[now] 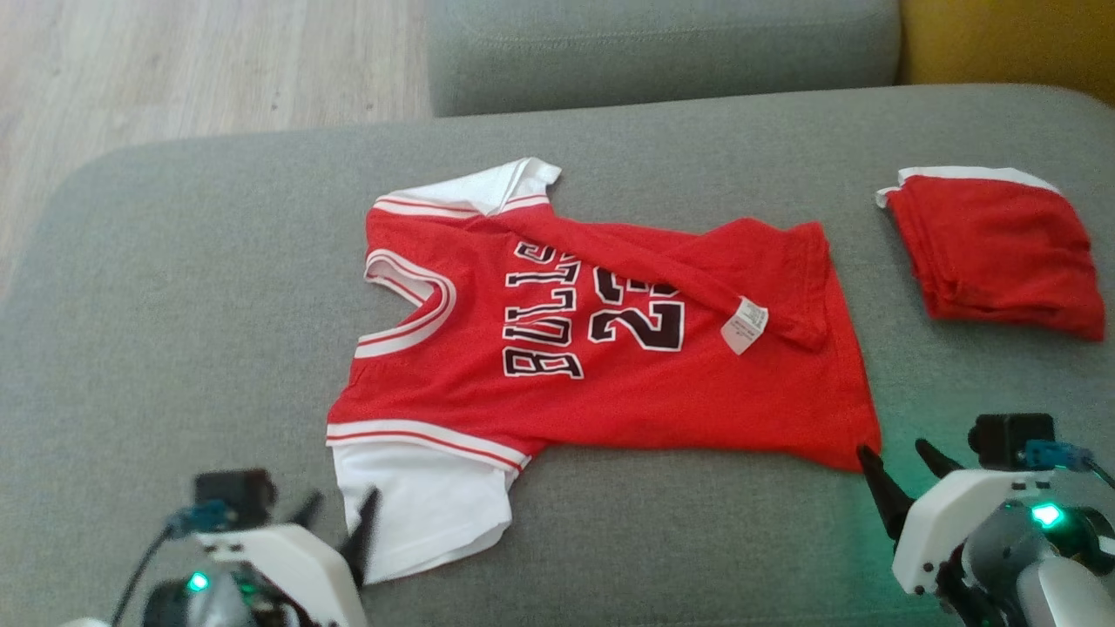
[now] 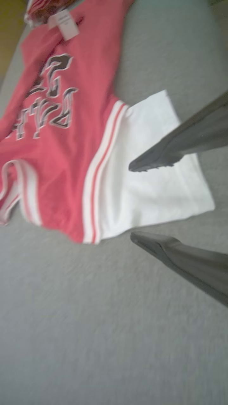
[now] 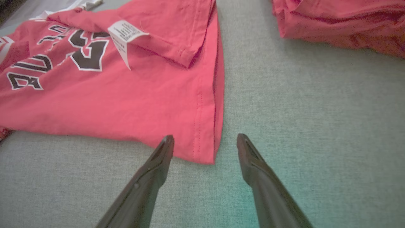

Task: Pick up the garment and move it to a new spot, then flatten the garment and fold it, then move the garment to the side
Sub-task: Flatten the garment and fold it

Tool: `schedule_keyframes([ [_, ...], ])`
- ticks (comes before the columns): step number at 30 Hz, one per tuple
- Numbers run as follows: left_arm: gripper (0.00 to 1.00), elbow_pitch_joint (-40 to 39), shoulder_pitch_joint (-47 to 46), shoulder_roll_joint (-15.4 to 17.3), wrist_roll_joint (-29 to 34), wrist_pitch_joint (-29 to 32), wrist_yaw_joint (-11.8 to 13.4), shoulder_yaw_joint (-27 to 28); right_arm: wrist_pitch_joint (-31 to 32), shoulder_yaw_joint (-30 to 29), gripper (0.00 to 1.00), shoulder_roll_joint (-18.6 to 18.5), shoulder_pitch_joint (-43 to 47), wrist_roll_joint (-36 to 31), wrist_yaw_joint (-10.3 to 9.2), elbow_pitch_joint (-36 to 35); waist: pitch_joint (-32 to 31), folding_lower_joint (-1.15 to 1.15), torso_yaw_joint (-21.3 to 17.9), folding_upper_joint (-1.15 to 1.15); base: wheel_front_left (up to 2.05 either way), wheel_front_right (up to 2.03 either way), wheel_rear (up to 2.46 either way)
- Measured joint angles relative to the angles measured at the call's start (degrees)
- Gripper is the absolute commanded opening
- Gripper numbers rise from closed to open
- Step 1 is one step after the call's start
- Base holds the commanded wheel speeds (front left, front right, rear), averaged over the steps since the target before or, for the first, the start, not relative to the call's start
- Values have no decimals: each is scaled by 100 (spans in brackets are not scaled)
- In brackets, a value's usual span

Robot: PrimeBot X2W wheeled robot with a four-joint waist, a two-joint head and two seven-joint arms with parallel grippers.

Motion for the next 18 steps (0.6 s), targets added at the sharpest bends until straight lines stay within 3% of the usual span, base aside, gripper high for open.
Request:
schedule_keyframes([
  [7,100,-87,110,-7,-367,1104,-45,-325,394,25,100,18,-14,0,0,8,232,0,64,0,0,0,0],
  [18,100,94,76,9,-296,1193,266,-275,383,74,100,53,-158,0,0,215,382,0,54,0,0,0,0],
])
